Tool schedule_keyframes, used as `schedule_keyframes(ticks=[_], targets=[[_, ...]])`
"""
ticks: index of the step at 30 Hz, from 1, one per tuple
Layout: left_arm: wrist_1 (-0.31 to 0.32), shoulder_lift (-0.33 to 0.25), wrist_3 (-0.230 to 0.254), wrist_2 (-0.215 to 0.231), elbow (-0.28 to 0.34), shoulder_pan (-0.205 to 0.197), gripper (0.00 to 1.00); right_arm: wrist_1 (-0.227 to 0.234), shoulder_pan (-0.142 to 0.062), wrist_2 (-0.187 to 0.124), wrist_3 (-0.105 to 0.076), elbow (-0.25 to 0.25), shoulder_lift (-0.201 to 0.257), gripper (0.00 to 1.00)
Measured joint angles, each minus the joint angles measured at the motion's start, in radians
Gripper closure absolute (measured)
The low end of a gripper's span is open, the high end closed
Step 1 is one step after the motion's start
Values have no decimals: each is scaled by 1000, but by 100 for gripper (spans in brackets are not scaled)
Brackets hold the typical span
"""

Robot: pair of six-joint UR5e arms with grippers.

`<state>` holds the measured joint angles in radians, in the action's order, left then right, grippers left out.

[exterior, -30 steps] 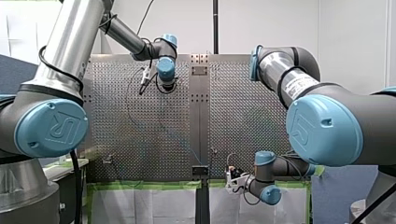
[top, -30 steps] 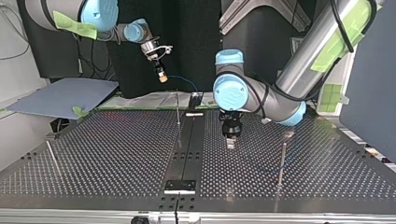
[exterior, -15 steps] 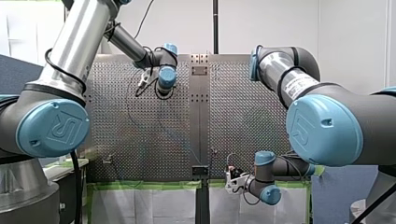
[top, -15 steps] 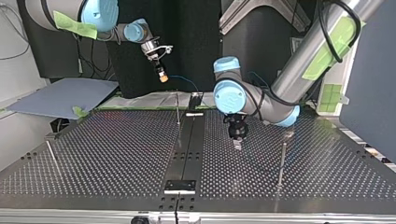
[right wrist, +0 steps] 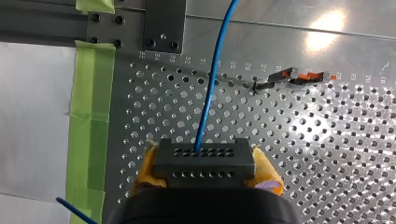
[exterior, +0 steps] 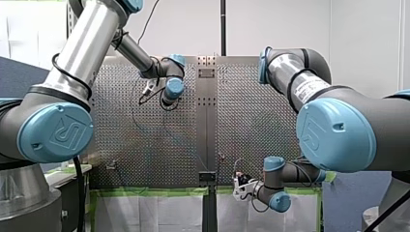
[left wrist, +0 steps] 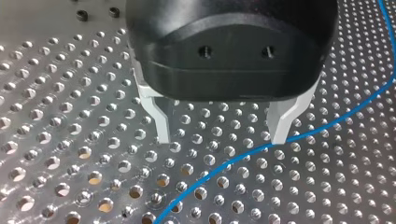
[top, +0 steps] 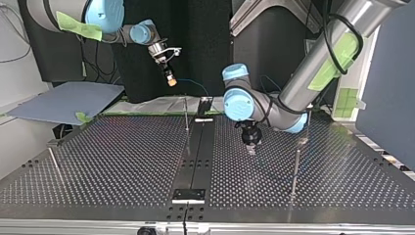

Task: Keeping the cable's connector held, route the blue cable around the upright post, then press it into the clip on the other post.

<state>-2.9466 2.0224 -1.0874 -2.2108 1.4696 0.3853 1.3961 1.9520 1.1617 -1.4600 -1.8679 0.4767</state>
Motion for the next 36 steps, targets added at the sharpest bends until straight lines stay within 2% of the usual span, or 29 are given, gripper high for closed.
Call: schedule_keyframes(ticks=[12,18,25,36], targets=[[27,6,7,3,-14,-16,0,0,1,-2,0,0,0,100],[23,41,8,-6,-41,-18,0,0,1,-3,0,0,0,100],[-6,107,19,-31,-88,-22,0,-2,1,-3,1,0,0,100],[3,122,32,-47,-94,-26,0,-3,1,-3,1,0,0,100]])
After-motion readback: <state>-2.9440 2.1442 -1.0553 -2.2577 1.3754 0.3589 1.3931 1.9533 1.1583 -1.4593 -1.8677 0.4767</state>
